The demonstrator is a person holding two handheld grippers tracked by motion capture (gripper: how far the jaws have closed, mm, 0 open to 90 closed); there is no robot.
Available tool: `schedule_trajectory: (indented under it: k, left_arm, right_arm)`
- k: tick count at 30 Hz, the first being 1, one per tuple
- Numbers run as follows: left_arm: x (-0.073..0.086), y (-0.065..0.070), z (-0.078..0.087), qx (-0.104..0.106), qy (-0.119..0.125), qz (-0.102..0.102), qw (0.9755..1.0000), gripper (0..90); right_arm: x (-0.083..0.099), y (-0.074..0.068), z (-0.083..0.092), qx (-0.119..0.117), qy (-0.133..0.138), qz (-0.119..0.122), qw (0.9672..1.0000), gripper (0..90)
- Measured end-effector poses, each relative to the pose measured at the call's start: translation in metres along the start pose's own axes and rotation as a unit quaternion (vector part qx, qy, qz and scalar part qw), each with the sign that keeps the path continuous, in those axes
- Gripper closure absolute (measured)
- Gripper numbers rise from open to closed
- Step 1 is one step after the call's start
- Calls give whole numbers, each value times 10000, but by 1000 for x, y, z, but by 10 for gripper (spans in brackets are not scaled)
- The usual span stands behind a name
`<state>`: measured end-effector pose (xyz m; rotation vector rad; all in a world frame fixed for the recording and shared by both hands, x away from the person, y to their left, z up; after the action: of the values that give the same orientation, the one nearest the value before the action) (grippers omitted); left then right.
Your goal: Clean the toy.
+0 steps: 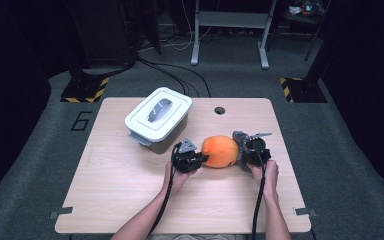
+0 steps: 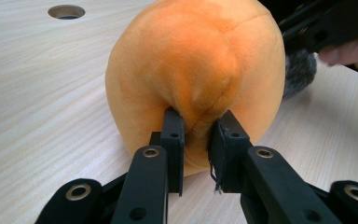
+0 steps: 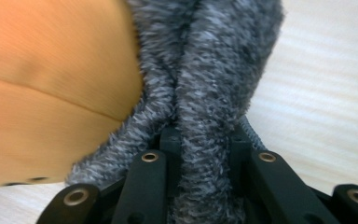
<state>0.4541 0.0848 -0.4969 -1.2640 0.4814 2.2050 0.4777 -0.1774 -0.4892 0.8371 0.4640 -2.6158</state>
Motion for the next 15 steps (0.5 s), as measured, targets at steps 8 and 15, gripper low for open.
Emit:
schedule_trajectory:
  k: [8, 15]
  left_arm:
    - [0, -2, 0, 20, -16, 10, 10000, 765]
    - [1, -3, -1, 74, -29, 90, 9999, 765]
  right_arm:
    - [2, 3, -2, 7, -27, 0, 10000, 749]
    - [-9, -13, 48, 53, 570, 231, 9981, 748]
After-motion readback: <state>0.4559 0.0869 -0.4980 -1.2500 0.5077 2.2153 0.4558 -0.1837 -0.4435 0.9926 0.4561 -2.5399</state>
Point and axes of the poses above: each handheld gripper's, and its own axes: z roughly backward along the jaws, x roughly out of its underside, y roughly to its right, the point moved 1 cm from there along -z, roughly forward along the jaws, and after that the axes turned 13 degrees about -x, right-handed, at the moved point
